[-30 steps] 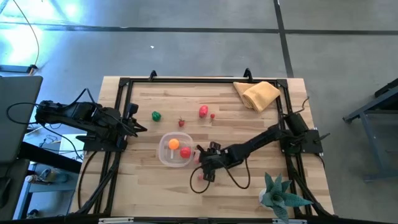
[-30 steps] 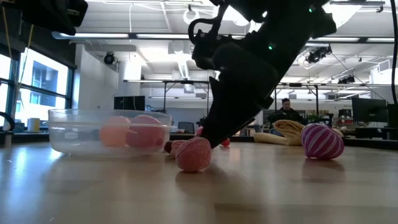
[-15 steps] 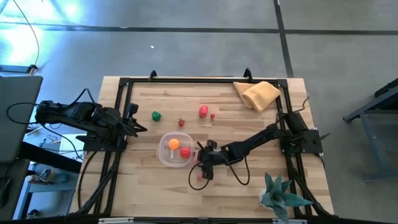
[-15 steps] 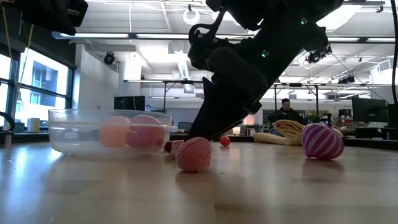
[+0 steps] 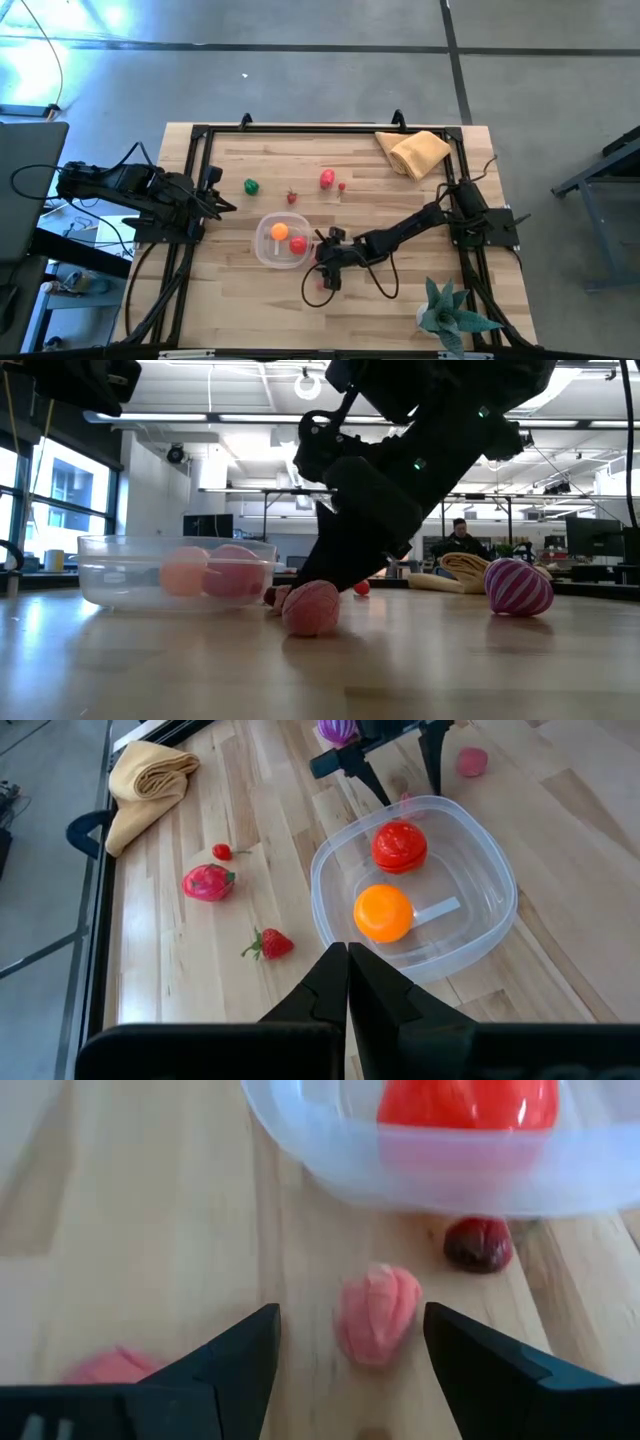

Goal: Pick and placing Produce into tupperware
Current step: Put the top pink peach into the transparent container

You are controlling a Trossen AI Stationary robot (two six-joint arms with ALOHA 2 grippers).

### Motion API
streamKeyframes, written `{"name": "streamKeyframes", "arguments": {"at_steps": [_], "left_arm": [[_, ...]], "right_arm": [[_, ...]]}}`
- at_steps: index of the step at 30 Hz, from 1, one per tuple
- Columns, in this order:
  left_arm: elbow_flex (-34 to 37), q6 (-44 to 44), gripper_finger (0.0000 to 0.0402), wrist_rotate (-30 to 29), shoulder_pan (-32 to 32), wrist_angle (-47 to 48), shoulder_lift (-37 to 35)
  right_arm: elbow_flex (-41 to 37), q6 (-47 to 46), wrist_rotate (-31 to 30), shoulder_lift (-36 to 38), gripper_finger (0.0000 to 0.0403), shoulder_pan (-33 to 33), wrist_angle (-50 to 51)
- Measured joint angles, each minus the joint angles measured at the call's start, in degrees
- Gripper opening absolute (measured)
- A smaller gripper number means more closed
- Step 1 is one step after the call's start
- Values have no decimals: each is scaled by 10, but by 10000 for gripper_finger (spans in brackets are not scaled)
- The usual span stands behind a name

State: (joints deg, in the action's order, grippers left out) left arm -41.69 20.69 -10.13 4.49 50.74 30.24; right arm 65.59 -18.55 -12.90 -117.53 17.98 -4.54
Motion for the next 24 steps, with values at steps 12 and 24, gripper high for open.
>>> {"name": "streamKeyframes", "arguments": {"at_steps": [12, 24], "left_arm": [[0, 0, 3, 0, 0, 0, 0], [0, 0, 3, 0, 0, 0, 0]], "right_arm": [[0, 7, -5, 0, 195, 0, -9], [0, 5, -5, 0, 143, 0, -9]]}}
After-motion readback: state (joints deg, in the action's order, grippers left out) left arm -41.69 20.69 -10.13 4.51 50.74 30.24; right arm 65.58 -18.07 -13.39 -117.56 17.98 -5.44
